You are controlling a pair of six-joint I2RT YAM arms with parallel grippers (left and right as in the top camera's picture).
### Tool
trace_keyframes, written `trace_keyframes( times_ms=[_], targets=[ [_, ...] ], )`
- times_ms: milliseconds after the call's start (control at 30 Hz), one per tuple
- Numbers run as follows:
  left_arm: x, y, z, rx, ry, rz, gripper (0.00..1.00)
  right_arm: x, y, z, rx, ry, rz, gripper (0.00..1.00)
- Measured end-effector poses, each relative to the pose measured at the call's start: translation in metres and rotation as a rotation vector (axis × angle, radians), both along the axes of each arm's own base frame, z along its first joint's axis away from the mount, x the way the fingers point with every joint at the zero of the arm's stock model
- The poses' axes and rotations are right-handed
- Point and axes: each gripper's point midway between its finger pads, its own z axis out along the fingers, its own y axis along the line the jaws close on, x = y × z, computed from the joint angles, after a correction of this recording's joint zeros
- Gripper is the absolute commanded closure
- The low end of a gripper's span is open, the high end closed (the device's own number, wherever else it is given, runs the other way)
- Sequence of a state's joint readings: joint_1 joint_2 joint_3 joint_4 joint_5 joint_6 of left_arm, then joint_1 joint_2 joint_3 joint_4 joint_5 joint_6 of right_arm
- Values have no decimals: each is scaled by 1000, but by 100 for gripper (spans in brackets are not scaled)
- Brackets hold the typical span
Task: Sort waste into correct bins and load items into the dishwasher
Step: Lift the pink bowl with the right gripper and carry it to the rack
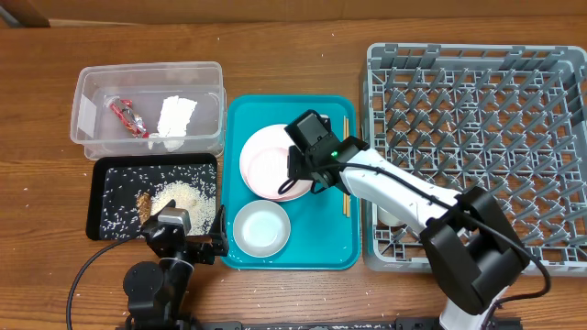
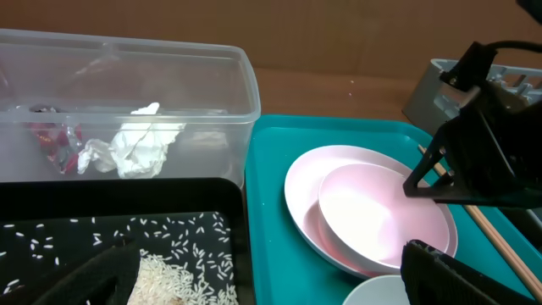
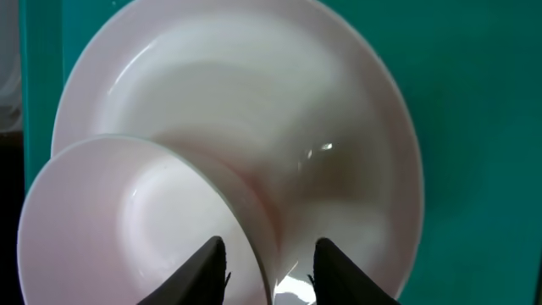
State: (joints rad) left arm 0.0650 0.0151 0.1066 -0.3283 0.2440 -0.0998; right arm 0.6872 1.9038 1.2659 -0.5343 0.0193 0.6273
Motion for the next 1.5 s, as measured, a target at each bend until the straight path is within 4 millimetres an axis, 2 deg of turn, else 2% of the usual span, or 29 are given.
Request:
trace_keyframes(
  times_ms=[100,133,167,200,367,433,533,633,733,800,833,933,1000,1033,1100,1233,1367,1500],
  targets=[
    [0,0,0,0,0,0,0,-5,3,-13,-1,39,13,74],
    [0,0,0,0,0,0,0,-7,3,-16,-2,48,15,80],
    [0,0,0,0,0,0,0,-8,3,-18,-3,56,21,91],
    [0,0,0,0,0,0,0,-9,3,-20,-3,62,21,96],
    [0,0,0,0,0,0,0,-15,-1,-22,-21,94,19,96],
    [0,0,0,0,0,0,0,-17,-8,-17,-45,98,11,96],
    [0,0,0,0,0,0,0,-15,-22,12,-86,48,-17,96],
    [0,0,0,0,1,0,0,-7,-45,67,-136,-85,-77,96],
    [0,0,0,0,1,0,0,-3,-88,134,-221,-262,-187,96],
    [0,0,0,0,1,0,0,-6,-132,172,-328,-362,-300,96],
    [0,0,0,0,1,0,0,-10,-163,187,-410,-399,-377,96],
    [0,0,-1,0,2,0,0,-18,-229,203,-606,-422,-542,96],
    [0,0,-1,0,2,0,0,-16,-274,204,-729,-412,-669,96],
    [0,0,-1,0,1,0,0,-15,-285,203,-758,-406,-701,96],
    [0,0,-1,0,2,0,0,-16,-322,194,-844,-361,-794,96],
    [0,0,-1,0,2,0,0,-21,-372,171,-961,-254,-903,96],
    [0,0,-1,0,2,0,0,-21,-397,150,-1037,-166,-933,96],
    [0,0,-1,0,2,0,0,-17,-401,131,-1097,-111,-902,96]
  ],
)
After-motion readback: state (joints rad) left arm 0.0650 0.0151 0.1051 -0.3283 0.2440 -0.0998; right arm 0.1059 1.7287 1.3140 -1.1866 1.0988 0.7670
